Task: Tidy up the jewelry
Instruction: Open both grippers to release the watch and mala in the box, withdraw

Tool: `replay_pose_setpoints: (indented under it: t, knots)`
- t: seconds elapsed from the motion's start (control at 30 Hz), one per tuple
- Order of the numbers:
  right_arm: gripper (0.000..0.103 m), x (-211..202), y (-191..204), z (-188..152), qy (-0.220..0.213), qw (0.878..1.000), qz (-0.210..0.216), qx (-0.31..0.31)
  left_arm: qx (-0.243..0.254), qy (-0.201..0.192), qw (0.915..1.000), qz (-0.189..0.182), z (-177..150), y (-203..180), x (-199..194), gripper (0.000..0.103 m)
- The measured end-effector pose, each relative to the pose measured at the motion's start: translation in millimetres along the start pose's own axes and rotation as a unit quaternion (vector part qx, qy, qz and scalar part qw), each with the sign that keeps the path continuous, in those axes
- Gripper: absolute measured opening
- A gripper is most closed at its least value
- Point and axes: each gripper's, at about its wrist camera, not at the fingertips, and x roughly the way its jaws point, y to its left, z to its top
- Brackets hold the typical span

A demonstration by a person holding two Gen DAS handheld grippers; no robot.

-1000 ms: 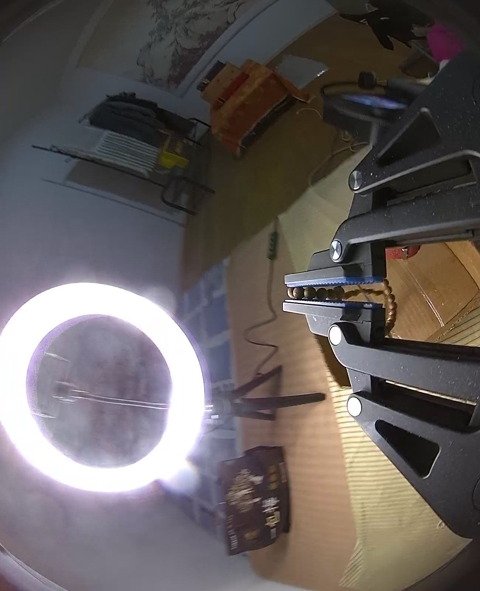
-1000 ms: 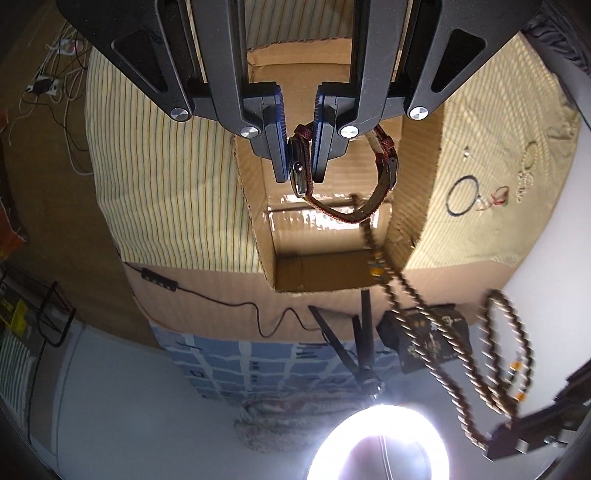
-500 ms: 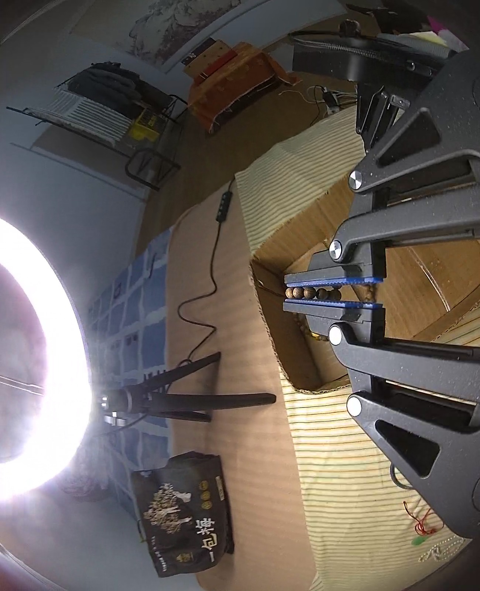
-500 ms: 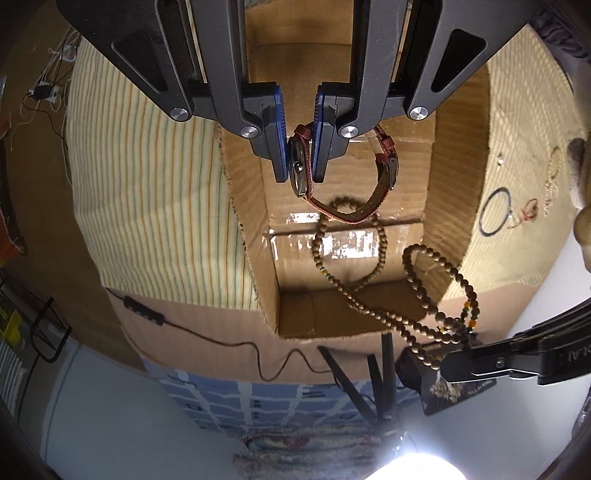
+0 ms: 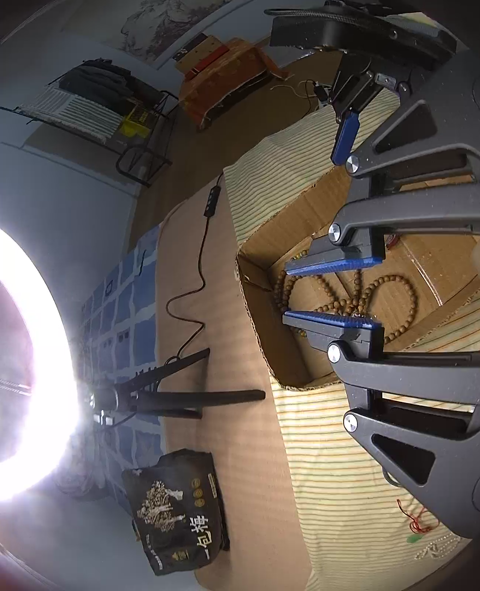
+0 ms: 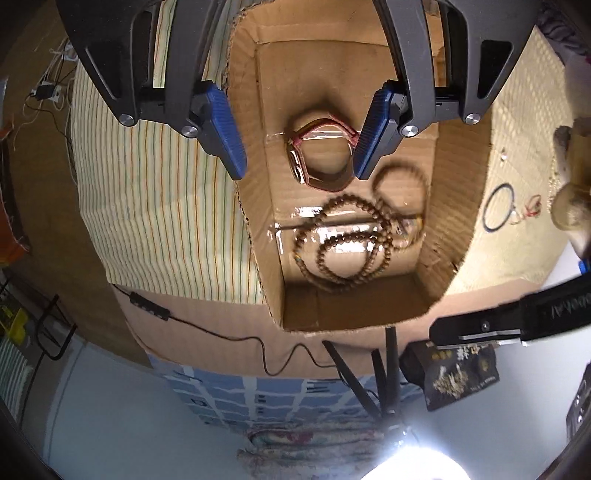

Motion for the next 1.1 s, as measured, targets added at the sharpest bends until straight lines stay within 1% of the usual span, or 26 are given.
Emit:
replay_pose_setpoints:
  t: [0.27,0.47,0.5,0.57,0.63,0.73,0.8,0.93,1.1]
  knots:
    - [0.059,-17.7,6.0,-0.6,-0.019,1.000,0.001,0.000,0.003,-0.022,0.9996,0.018,-3.1,5.6,-34.9,0.019]
    - [0.060,-36.5,16.5,0.3,-0.044,0.999,0.007,-0.002,0.007,-0.045,0.9983,0.036,-4.8,18.4,-74.4,0.019]
    - [0.062,-39.4,18.8,0.2,-0.048,0.999,0.009,-0.002,0.007,-0.049,0.9980,0.038,-5.3,21.8,-82.5,0.022]
    - [0.066,-48.7,26.6,0.9,-0.062,0.998,0.015,-0.002,0.008,-0.060,0.9972,0.043,-7.4,28.2,-98.8,0.044]
    - [0.068,-55.8,33.8,1.9,-0.074,0.997,0.020,-0.007,0.014,-0.075,0.9957,0.053,-11.0,36.1,-117.9,0.049]
    - [0.072,-66.3,48.4,3.5,-0.094,0.995,0.022,-0.021,0.019,-0.081,0.9944,0.066,-16.3,50.5,-140.2,0.049]
    - [0.078,-71.3,60.8,3.7,-0.108,0.993,0.024,-0.032,0.020,-0.082,0.9936,0.075,-20.4,61.4,-152.1,0.049]
    - [0.078,-73.9,82.0,5.8,-0.120,0.991,0.038,-0.047,0.013,-0.082,0.9925,0.089,-31.7,84.7,-173.5,0.049]
    - [0.078,-70.8,106.6,7.6,-0.117,0.990,0.054,-0.063,0.001,-0.078,0.9912,0.108,-50.6,119.3,-194.8,0.049]
